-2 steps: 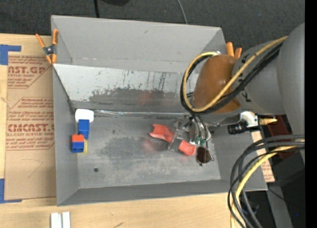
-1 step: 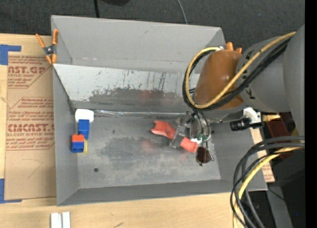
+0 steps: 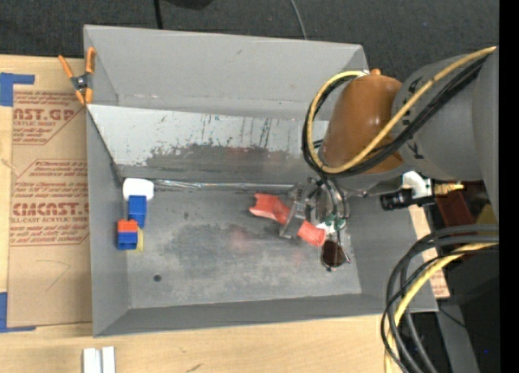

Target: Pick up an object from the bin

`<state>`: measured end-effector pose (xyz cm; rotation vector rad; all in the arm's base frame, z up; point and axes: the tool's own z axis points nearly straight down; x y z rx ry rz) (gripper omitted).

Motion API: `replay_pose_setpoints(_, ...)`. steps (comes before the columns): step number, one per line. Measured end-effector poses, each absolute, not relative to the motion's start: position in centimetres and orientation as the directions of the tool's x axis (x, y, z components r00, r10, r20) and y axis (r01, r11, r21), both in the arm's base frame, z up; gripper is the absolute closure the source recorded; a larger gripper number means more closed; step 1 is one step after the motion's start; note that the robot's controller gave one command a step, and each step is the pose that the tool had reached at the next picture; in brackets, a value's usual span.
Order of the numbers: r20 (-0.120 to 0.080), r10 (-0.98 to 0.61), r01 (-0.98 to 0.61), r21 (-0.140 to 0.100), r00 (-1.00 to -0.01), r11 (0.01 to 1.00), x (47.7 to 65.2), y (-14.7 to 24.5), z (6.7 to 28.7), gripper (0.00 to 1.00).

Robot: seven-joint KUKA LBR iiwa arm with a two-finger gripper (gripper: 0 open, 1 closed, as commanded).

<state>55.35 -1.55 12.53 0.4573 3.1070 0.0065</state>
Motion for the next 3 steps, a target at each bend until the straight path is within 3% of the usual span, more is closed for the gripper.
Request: replay_pose_setpoints(3, -0.001, 0.287, 0.287, 0.005, -0.958, 0.958, 55.4, -1.5, 15.7, 1.00)
